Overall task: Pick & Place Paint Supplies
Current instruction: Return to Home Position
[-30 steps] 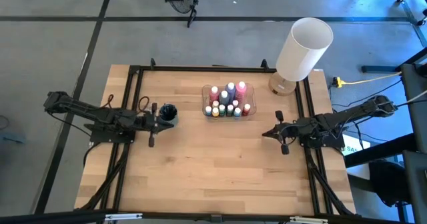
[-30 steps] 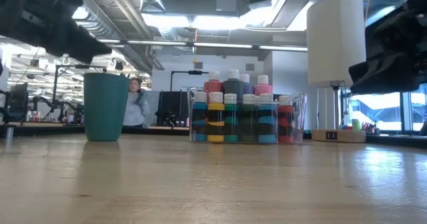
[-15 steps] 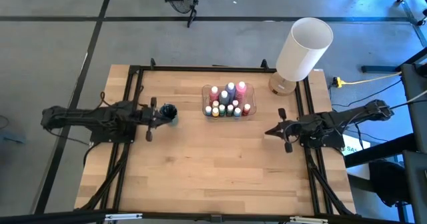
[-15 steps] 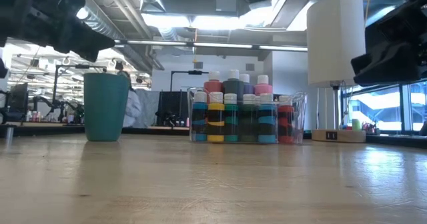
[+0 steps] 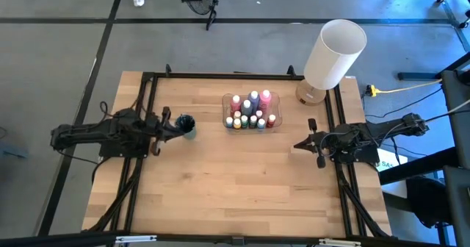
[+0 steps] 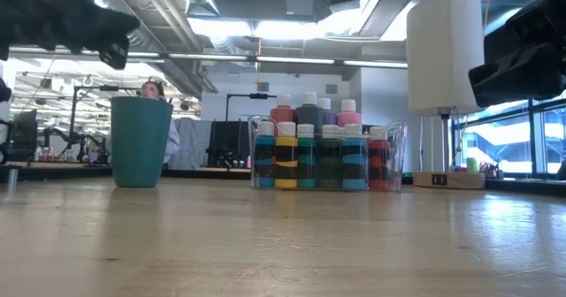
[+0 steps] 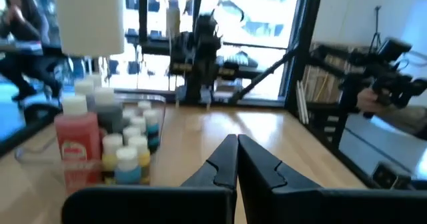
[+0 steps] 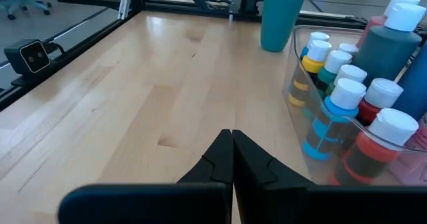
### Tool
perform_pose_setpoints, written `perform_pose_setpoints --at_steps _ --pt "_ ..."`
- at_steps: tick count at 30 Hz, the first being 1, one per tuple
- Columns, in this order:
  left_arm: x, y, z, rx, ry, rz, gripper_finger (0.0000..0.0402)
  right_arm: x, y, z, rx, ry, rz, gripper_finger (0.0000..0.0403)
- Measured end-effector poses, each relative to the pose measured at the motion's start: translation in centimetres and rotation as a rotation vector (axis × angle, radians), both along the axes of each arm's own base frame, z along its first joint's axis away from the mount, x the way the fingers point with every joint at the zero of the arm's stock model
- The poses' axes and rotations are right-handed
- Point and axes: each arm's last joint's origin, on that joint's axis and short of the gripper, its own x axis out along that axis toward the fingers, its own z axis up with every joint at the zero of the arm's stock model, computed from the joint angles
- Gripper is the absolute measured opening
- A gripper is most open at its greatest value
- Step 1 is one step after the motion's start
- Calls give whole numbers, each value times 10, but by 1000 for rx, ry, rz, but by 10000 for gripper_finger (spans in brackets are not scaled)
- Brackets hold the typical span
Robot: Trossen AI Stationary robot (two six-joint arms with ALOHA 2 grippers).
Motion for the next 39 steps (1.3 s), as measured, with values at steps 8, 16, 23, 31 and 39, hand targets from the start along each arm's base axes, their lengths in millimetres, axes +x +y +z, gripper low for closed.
perform_pose_setpoints --at_steps 8,16,23,31,39 --pt "-4 -9 -8 24 -17 70 2 0 1 0 31 5 17 0" --pt "-1 -19 -24 57 -50 51 2 1 1 4 41 -32 17 0" --pt "-2 -23 -25 90 -39 39 2 1 1 1 49 -32 16 0" --pt "-2 -23 -26 87 -35 40 5 1 1 1 59 -23 23 0" --pt "-2 -24 -26 5 -29 26 5 1 1 0 87 -19 12 0"
